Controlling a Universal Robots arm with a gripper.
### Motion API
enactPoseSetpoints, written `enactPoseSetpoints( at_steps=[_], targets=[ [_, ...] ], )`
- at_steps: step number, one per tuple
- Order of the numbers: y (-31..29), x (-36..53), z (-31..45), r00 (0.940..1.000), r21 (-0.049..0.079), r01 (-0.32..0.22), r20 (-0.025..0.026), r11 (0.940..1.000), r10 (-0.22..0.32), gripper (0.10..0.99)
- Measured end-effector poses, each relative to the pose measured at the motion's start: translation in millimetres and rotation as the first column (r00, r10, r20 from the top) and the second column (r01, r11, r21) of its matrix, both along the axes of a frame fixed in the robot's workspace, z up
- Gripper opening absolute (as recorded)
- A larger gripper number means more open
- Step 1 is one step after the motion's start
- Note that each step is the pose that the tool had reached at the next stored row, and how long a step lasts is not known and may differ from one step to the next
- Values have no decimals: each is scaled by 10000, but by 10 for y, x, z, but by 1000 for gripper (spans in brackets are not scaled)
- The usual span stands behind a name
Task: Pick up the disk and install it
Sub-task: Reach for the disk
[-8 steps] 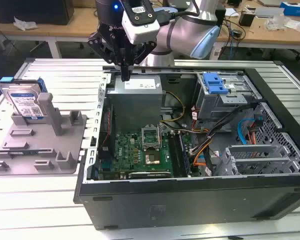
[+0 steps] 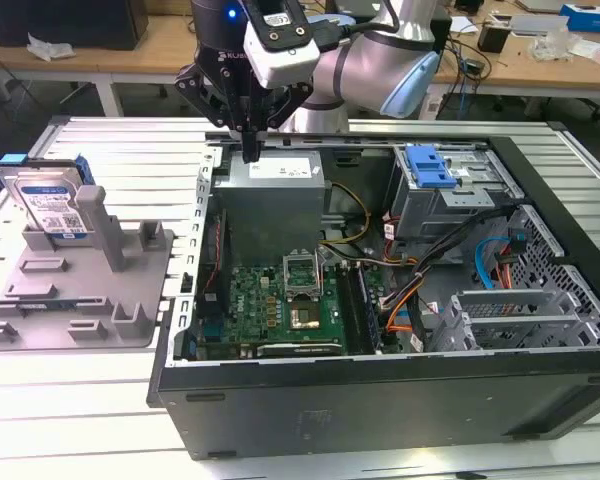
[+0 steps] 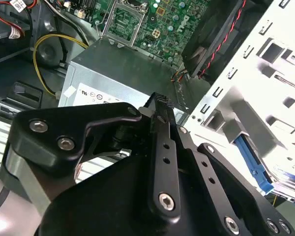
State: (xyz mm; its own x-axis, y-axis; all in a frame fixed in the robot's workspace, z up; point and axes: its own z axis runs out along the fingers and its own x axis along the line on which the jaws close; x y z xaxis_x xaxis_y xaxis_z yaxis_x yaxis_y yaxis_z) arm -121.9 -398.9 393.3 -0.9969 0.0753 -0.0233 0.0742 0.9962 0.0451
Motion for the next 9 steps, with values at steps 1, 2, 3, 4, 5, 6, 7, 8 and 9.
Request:
enactPoseSetpoints(
  at_steps=[1,2,3,4,5,6,7,8,9],
  targets=[
    [0,0,0,10000,0,0,0,10000,0,106],
    [0,0,0,10000,-1,0,0,10000,0,106],
    [0,0,0,10000,-1,-1,-1,10000,1,106],
    [2,-39,-5,10000,1,0,-15,10000,0,106],
    [9,-137,-9,10000,-1,0,-22,10000,0,106],
    [13,-212,-13,10000,0,0,-26,10000,0,106],
    [16,-254,-16,10000,0,1,-26,10000,-1,106],
    [18,-299,-19,10000,1,0,-27,10000,0,106],
    [24,-373,-24,10000,0,0,-29,10000,0,106]
  ],
)
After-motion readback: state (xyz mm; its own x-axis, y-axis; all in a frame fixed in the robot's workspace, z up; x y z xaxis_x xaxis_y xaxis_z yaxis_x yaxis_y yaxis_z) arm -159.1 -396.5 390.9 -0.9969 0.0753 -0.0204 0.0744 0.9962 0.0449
